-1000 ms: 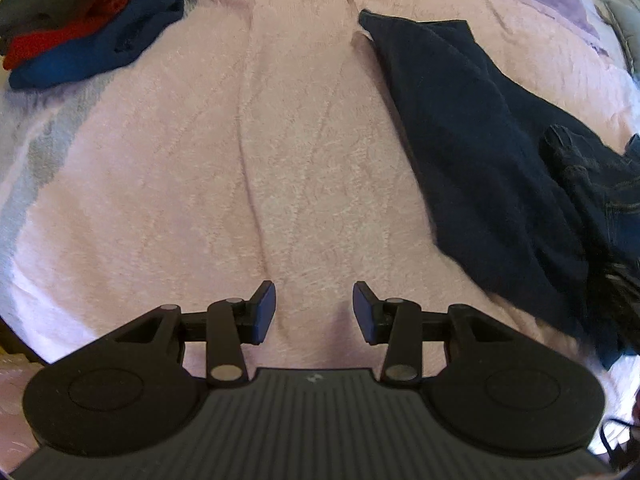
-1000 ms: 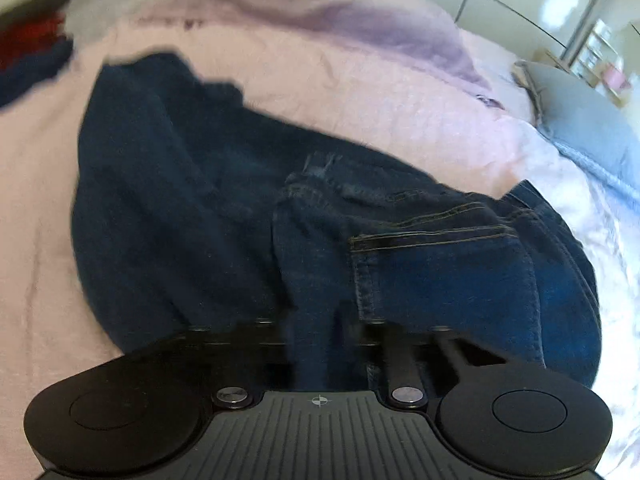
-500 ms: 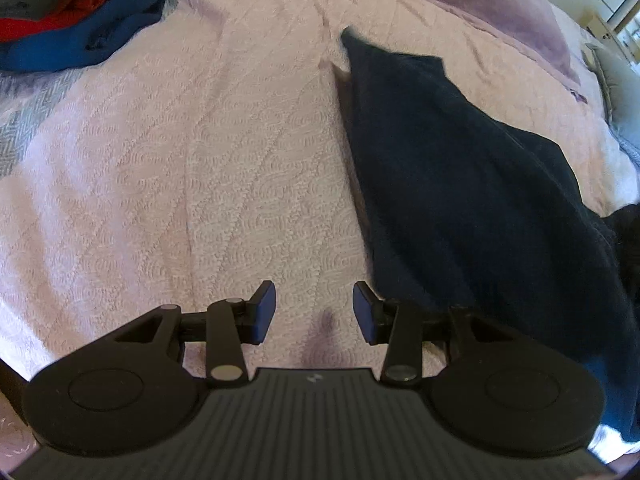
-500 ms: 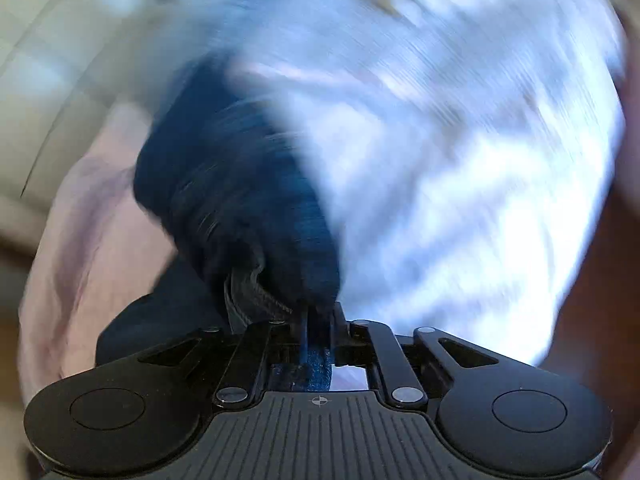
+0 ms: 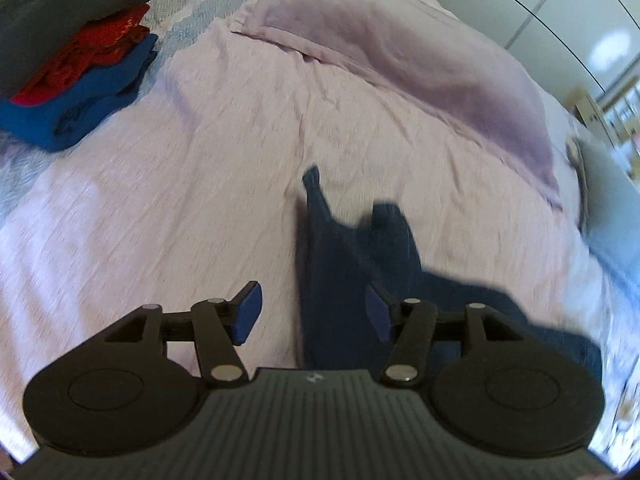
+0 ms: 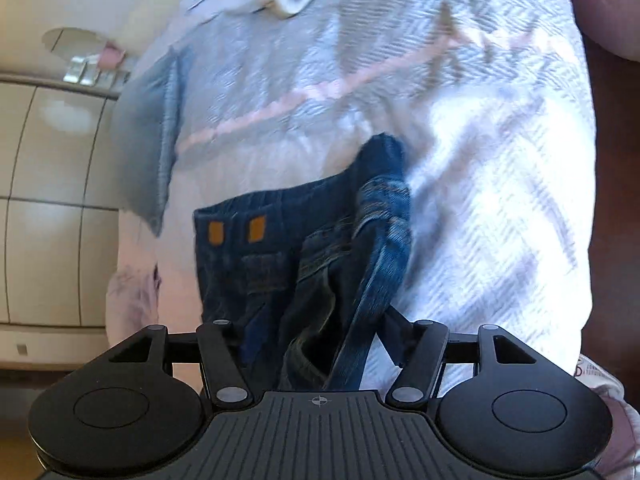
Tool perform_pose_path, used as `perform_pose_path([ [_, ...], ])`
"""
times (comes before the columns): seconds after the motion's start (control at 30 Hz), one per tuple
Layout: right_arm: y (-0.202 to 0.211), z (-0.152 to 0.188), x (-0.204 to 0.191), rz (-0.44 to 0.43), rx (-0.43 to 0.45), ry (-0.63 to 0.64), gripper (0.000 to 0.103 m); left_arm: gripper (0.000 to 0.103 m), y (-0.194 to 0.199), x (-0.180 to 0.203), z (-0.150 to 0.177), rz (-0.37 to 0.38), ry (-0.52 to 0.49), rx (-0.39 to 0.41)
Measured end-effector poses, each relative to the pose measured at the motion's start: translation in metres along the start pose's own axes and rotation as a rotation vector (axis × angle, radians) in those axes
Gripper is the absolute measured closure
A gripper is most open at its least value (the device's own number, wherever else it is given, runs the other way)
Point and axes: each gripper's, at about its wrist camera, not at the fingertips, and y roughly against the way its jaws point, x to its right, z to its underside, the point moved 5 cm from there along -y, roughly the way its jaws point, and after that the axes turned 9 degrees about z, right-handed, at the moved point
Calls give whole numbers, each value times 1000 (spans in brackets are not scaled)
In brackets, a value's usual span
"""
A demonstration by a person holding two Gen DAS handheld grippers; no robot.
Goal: Fold clothes
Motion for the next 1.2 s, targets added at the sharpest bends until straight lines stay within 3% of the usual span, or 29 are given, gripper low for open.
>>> perform_pose_path([
  [0.2, -16, -7, 1, 28, -31, 14, 36, 50, -70, 1, -29, 10, 44, -106],
  [0.27, -21, -5, 2, 23, -49, 6, 36, 69, -80, 6, -24, 23, 17, -115],
  [0.3, -21, -5, 0, 7, -51, 12, 55, 85, -81, 8, -23, 21, 15, -115],
  [0.33, -20, -5, -4, 0, -44, 32, 99, 89, -82, 8, -23, 12, 18, -116],
  [0.4, -14, -9, -20, -20, -15, 80, 100, 94, -76, 11, -28, 34, 41, -104],
  [0.43, -9, -11, -34, -72, 3, 101, 101, 95, -72, 15, -32, 53, 46, -91],
  [0.67, 35, -27, -185, -395, 145, 320, 101, 97, 6, 68, -105, 197, 18, 171],
  [0.77, 75, -30, -237, -582, 223, 369, 101, 100, 64, 83, -129, 220, -28, 353],
  [0.87, 112, -28, -250, -750, 273, 404, 101, 101, 129, 77, -131, 208, -82, 587],
  [0.93, 120, -20, -236, -786, 289, 452, 102, 100, 150, 58, -121, 182, -75, 633],
  [0.97, 122, -14, -226, -790, 291, 476, 102, 100, 151, 45, -112, 163, -53, 613],
  [1.0, 118, -10, -212, -768, 281, 485, 101, 100, 145, 27, -99, 141, -20, 571],
  [1.03, 99, -6, -188, -670, 238, 461, 101, 99, 134, 9, -82, 110, 9, 514],
  [1.1, 48, -1, -126, -378, 111, 381, 98, 96, 106, -27, -42, 39, 78, 378],
  [1.13, 26, 1, -96, -236, 60, 343, 84, 95, 90, -47, -18, 9, 135, 307],
  [1.2, -5, 0, -41, 0, 8, 268, 68, 95, 64, -82, 28, -66, 241, 200],
])
